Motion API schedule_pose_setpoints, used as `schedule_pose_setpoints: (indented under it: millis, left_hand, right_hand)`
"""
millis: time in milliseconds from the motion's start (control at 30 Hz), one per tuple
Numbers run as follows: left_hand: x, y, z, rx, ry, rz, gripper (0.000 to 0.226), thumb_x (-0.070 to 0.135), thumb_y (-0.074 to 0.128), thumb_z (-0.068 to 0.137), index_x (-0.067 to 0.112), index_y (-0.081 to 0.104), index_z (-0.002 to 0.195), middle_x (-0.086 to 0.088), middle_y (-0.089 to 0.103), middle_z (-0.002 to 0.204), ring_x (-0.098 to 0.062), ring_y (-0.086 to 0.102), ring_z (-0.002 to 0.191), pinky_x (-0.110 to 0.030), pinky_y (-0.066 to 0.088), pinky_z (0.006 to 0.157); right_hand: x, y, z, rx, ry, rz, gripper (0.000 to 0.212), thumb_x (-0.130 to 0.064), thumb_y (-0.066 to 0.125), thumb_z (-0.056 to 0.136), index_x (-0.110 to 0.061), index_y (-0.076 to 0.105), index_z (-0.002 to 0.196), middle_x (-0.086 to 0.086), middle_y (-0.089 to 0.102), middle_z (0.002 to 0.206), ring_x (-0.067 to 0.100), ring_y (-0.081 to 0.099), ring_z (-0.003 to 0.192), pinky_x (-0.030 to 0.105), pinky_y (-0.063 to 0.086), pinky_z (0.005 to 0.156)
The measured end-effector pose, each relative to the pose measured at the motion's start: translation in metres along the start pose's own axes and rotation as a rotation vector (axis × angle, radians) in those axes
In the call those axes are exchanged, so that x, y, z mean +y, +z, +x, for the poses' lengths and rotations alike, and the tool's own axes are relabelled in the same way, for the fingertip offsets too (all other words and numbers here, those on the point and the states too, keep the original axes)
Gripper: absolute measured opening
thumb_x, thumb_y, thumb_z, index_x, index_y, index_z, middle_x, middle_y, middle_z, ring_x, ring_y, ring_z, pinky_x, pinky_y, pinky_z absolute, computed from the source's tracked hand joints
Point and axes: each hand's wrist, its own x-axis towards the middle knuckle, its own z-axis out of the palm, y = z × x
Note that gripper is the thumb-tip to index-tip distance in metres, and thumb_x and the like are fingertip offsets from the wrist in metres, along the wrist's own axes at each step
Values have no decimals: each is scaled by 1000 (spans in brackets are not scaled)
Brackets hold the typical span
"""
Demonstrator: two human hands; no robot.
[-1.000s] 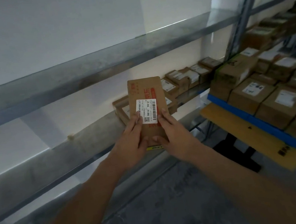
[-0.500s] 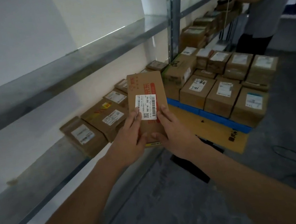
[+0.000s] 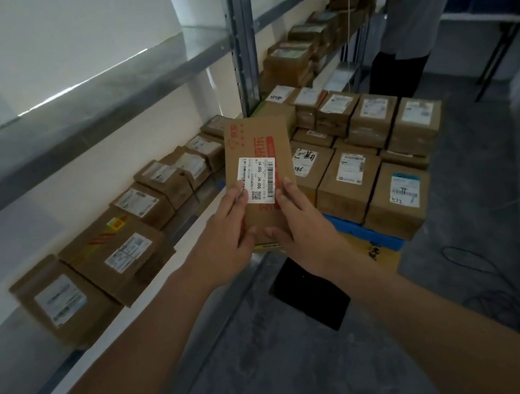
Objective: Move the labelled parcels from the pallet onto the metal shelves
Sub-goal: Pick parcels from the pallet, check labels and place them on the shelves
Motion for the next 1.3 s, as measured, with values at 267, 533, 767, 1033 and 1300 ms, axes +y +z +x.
schedule_pose_setpoints:
  millis: [267,533,767,1033,1300]
  left_hand:
    - [-21,15,91,-68,122,-49,70,24,55,103,8,21,161,6,7,170,-22,24,152,-42,44,115]
    - [-56,20,178,-144,238,-61,70,26,55,104,9,19,162,7,5,170,-12,14,154,-24,23,120]
    - [-74,33,224,-262,296,-129,71,29,53,104,9,18,162,9,5,170,-15,11,156,-44,31,123]
    - [-79,55,258,-332,269,-147,69,28,53,105,9,18,162,13,5,168,-10,12,154,-32,27,123]
    - [-78,88,294,-363,168,-139,70,26,55,104,14,19,163,19,4,167,-10,12,154,-34,36,120]
  right_hand:
    - [35,-10,55,58,136,14,78,-42,52,103,-11,11,162,-3,-7,170,14,4,155,34,23,121]
    - [49,-7,117,150,280,-4,78,-40,53,103,-12,11,162,-4,-6,170,16,4,155,38,28,122]
    - [63,-4,143,171,398,-3,78,-41,54,102,-10,13,162,-3,-3,170,15,3,155,37,26,123]
    - [94,-3,168,143,424,7,75,-39,54,102,-9,18,161,-1,2,170,16,5,155,36,25,123]
    - [145,0,197,90,408,52,73,-37,54,103,-10,19,161,-1,3,169,17,6,155,32,21,124]
